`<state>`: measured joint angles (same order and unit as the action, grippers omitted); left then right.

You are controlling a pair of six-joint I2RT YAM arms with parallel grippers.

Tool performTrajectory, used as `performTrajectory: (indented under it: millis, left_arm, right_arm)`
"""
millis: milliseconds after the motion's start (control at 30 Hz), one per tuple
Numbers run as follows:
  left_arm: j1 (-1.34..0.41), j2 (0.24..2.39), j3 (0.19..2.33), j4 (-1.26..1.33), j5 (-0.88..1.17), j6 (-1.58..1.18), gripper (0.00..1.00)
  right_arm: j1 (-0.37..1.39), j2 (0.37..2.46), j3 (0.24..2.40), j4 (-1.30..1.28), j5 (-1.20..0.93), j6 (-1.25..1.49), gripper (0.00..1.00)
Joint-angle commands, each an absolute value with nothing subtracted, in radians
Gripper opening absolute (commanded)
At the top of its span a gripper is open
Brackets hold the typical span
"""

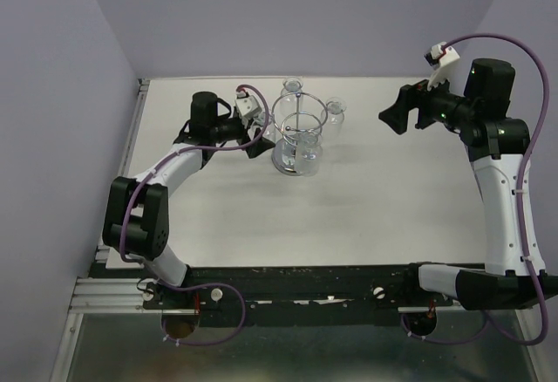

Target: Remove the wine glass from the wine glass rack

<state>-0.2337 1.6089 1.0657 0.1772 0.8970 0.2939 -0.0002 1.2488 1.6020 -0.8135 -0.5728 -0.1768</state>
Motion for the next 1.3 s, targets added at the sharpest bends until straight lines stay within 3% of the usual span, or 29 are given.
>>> performTrajectory:
  millis: [0,333,767,967,1267]
  left_arm:
    - [-0.247,1.629,1.100,0.221,0.946,0.264,0.98]
    - [-0.249,1.629,1.095,0.216,0.946,0.247,0.92]
    - [-0.249,1.623,1.104,0.210,0.939,0.213,0.71]
    - [-0.250,1.608,1.095,0.248,0.879,0.222,0.69]
    - [-0.249,1.598,1.100,0.247,0.864,0.261,0.53]
  right_arm:
    - [-0.003,1.233,1.589,-0.833,-0.566,-0.181,1.00]
    - [-0.003,1.244,1.580,-0.816,-0.575,-0.169,1.00]
    - [-0.003,1.250,1.568,-0.810,-0.584,-0.156,1.00]
    - [-0.003,1.244,1.554,-0.804,-0.578,-0.153,1.00]
    - [-0.003,1.226,1.529,-0.798,-0.566,-0.152,1.00]
